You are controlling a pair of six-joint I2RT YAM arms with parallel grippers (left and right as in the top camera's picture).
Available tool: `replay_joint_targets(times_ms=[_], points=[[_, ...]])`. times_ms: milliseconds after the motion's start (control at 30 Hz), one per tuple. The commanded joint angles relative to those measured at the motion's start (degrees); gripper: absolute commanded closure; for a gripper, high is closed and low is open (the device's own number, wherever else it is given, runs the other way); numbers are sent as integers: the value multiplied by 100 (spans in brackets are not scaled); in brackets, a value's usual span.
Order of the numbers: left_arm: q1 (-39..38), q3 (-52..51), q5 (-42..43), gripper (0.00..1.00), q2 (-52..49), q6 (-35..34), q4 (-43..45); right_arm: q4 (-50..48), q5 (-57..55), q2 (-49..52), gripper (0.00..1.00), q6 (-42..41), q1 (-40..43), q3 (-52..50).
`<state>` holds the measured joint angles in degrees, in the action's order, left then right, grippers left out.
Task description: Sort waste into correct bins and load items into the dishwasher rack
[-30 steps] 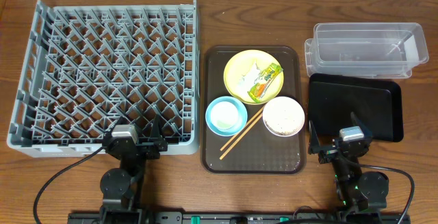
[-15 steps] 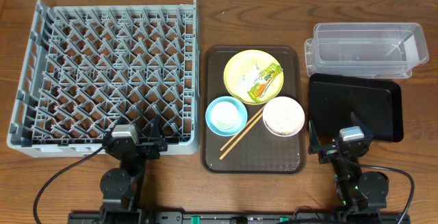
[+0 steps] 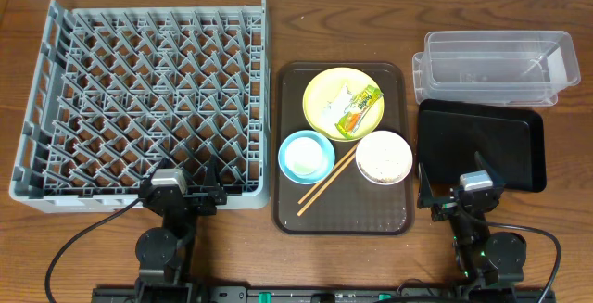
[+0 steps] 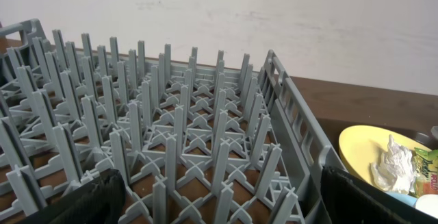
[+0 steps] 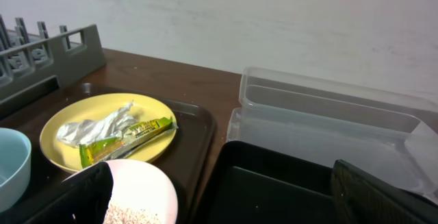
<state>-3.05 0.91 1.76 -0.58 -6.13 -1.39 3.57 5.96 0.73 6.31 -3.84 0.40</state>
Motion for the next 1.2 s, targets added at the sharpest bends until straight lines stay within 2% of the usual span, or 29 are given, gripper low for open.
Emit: replay_joint_targets(times_ms=[0,500,800,1000,1167], points=[[31,-68,-50,7,35,52,-262,13,-11,-33,1,-2,-48,-9],[31,-68,-50,7,35,52,-262,9,-4,-33,1,-9,-48,-9],[31,11,-52,7,17,50,-350,9,11,-33,1,-966,-48,-9],[31,570,-50,7,-323,48,-798,11,11,-24,1,-1121,-48,96],[31,1528,-50,7,-1115,50,-1576,15,9,254,1,-1119,-48,490]])
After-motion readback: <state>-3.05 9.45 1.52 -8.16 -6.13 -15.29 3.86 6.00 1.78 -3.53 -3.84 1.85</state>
